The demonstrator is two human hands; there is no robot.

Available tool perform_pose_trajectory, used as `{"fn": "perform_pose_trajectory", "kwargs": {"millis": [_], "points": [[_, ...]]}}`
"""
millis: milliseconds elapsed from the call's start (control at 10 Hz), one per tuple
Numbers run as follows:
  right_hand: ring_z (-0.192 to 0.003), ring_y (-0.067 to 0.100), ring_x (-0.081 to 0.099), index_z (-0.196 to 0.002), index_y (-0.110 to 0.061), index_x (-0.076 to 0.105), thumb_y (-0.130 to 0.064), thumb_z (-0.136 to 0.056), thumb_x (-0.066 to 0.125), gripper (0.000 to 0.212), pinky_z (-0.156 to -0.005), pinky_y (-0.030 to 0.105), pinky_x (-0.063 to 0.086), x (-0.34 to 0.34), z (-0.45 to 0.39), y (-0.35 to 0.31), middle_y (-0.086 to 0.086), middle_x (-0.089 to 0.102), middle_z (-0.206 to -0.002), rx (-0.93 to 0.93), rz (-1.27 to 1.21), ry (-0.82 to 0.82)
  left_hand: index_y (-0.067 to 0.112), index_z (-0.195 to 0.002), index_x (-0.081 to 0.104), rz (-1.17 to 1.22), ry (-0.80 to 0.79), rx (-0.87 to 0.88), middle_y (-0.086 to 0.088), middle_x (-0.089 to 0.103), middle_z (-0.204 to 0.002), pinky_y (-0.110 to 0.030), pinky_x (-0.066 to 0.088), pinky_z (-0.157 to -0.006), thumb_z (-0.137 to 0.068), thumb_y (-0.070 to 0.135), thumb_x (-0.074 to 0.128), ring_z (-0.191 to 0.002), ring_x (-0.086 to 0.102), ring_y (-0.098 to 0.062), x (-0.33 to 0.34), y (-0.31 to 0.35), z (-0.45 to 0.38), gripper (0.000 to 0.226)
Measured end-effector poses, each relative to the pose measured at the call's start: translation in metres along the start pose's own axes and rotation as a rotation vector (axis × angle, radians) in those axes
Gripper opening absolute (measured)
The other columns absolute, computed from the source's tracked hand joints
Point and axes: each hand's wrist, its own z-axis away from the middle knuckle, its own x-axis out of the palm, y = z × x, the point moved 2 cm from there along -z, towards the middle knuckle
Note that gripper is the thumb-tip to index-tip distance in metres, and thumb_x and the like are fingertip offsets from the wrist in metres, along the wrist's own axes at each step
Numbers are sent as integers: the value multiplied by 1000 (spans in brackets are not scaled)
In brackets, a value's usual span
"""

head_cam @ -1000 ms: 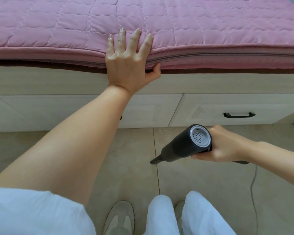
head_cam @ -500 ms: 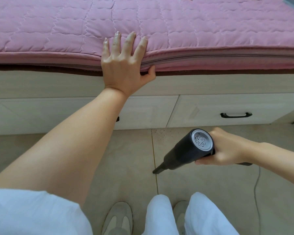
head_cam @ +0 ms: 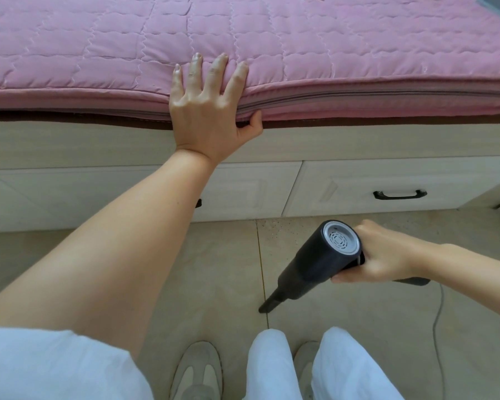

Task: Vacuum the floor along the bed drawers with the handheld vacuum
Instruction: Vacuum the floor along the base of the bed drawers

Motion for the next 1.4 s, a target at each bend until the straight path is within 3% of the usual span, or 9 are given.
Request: {"fn": "perform_pose_trajectory", "kwargs": {"millis": [200,300,400,500,600,800,1000,1200,1400], "points": [[-75,-4,61,-74,-52,52,-36,-71,76,29,-61,9,41,-8,-1,7,-30,62,-79,11,6,138,20,-128,68,8,-7,-1,-10,68,-128,-63,49,-97,-84,59,54,-117,63,-44,-1,0,0,61],[-70,-4,59,-78,-46,54,-37,-72,76,25,-60,8,39,-6,-4,11,-30,61,-74,11,36,182,20,-128,68,12,-11,-1,-10,68,-128,-63,49,-98,-84,59,53,-118,62,-45,-1,0,0,61],[-62,1,56,-70,-47,49,-38,-73,75,28,-55,11,39,-4,-9,14,-25,59,-65,14,47,236,20,-128,68,17,-15,-2,-11,67,-128,-63,48,-98,-83,59,53,-118,62,-45,-1,0,0,62],[-59,7,55,-72,-41,49,-49,-71,69,22,-54,25,45,-3,-18,17,-17,56,-58,41,91,258,20,-127,69,15,-15,-1,-11,68,-128,-62,49,-98,-83,59,53,-118,62,-45,-1,0,-1,61],[-59,7,55,-70,-47,43,-53,-70,66,24,-56,29,48,-1,-25,20,-19,56,-58,90,133,287,20,-127,69,12,-17,1,-10,68,-128,-62,49,-98,-83,59,53,-118,62,-44,-2,0,0,61],[-75,18,64,-93,-37,58,-53,-72,69,29,-61,26,46,7,-37,19,-15,58,-68,174,134,347,20,-127,69,9,-18,7,-10,67,-129,-62,49,-98,-84,58,53,-118,62,-44,-1,-1,0,61],[-83,25,65,-104,-30,60,-54,-73,69,40,-60,25,41,13,-45,13,-3,70,-85,193,177,399,20,-129,68,3,-17,16,-10,67,-128,-62,49,-98,-85,59,52,-118,62,-44,0,-1,1,61],[-86,20,66,-107,-28,61,-52,-74,70,42,-61,23,41,23,-43,9,-5,72,-89,244,117,455,20,-129,67,5,-9,18,-10,67,-129,-62,49,-98,-86,59,50,-118,62,-44,1,-2,1,61],[-87,22,66,-96,-26,66,-47,-72,73,33,-65,29,50,42,-42,7,-4,73,-86,337,-4,567,20,-128,68,-7,5,24,-10,68,-128,-61,49,-98,-88,60,44,-118,62,-44,2,-2,1,62]]}}
